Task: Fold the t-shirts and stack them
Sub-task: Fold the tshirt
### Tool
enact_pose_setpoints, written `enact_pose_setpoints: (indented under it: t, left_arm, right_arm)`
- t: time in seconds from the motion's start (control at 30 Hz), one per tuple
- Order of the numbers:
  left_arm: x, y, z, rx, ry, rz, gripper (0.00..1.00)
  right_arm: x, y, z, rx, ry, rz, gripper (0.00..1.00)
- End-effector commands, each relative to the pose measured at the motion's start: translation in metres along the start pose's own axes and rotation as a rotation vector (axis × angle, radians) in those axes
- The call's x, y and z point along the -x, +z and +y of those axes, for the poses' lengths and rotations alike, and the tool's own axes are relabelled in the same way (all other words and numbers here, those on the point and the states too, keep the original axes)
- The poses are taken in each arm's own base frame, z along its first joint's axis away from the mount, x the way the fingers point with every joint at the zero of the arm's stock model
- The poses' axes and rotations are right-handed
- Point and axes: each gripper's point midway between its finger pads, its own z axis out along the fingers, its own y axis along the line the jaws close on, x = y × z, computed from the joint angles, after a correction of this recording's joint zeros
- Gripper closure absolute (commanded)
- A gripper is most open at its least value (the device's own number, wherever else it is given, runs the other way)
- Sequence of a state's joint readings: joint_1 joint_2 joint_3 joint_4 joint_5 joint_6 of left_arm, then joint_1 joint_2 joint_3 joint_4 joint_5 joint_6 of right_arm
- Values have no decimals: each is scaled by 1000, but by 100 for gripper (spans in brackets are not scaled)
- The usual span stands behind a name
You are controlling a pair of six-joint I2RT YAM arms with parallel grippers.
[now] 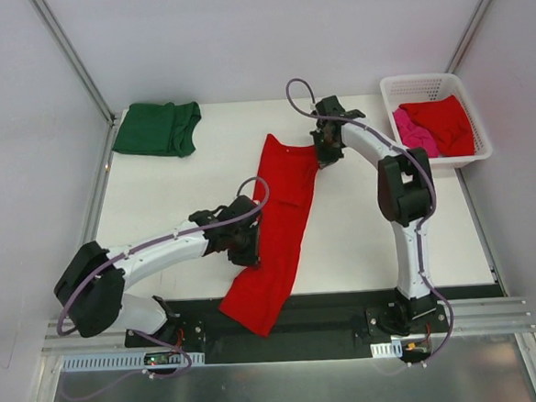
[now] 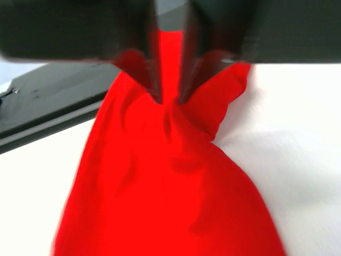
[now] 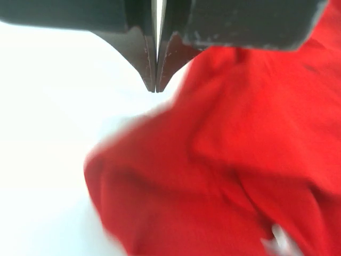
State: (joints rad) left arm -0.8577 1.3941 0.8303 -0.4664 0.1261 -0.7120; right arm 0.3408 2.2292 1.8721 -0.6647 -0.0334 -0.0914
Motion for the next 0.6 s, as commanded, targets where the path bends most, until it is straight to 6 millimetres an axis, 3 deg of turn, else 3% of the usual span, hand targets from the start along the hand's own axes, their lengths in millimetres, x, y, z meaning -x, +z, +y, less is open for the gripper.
enact_pose_setpoints:
  t: [0.0,0.03,0.07,0.13,0.17,0.33,0.4,0.57]
  left_arm:
    - [53,-53,-12,7,38,-262,71]
    - [60,-61,-11,22,65,-298,39]
    - [66,-69,-10,34,75,-330,30]
    - [81,-83,-8,66,98,-388,20]
    - [85,-84,-9,71,104,-397,1]
    - [99,-81,-6,117,124,-410,1]
    - [104,-73,-7,135,138,-397,1]
    - [123,-58,-15,137,202,-424,1]
  right_arm:
    - [-2,-70,-2,-61,-37,-121,93]
    - [-2,-79,-1,-59,-40,-142,88]
    - [-3,-97,-1,-60,-39,-174,83]
    - [-19,-104,0,-59,-40,-170,74]
    - [-19,-121,1,-50,-34,-202,71]
    - [-44,-141,11,-11,-16,-209,64]
    - [-55,-144,25,45,-23,-193,63]
    - [-88,-127,55,163,-41,-123,62]
